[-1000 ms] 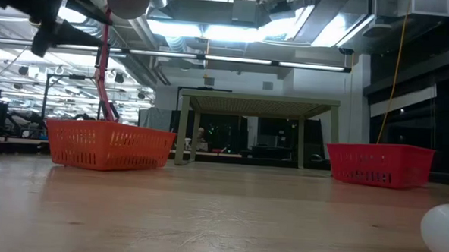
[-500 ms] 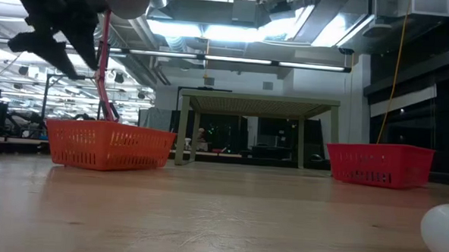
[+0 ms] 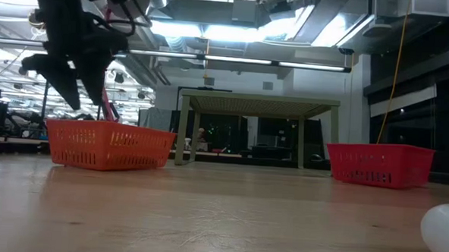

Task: Pick & Place Office Desk Supplies
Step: Put the orange plastic tray on the shelf

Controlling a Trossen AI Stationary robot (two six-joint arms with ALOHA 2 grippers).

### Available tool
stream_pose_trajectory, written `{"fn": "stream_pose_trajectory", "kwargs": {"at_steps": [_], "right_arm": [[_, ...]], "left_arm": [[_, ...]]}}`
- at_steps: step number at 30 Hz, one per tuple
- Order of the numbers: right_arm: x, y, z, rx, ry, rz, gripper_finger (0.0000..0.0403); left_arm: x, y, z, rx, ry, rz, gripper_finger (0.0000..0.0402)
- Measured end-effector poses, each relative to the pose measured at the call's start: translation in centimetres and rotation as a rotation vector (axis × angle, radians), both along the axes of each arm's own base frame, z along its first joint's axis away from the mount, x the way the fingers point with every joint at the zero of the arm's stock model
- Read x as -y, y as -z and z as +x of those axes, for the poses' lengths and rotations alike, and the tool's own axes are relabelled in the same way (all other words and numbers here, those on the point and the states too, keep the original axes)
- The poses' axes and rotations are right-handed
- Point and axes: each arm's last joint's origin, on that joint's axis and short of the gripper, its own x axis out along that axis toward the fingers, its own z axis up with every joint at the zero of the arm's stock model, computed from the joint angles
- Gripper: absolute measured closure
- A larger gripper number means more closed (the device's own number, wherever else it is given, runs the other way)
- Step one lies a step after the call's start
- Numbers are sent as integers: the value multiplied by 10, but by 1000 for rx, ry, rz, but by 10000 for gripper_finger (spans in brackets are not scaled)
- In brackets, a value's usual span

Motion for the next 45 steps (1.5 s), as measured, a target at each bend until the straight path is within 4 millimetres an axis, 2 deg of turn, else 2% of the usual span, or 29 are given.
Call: {"fn": "stream_pose_trajectory", "kwargs": {"at_steps": [13, 22, 28, 34, 40, 45], "right_arm": [[8, -2, 5, 18, 1, 2, 186], [8, -2, 5, 16, 2, 0, 186], [8, -2, 5, 13, -2, -4, 186], [8, -2, 5, 12, -3, -6, 186], [8, -2, 5, 11, -6, -4, 186], [8, -2, 5, 8, -10, -9, 186]], "left_arm": [[-9, 21, 16, -123, 28, -10, 159], [-9, 30, 30, -98, 60, -37, 160], [-7, 45, 33, -207, 66, -100, 171], [-7, 57, 40, -235, 75, -111, 186], [-6, 60, 43, -224, 77, -120, 220], [-6, 60, 44, -223, 83, -143, 294]]}}
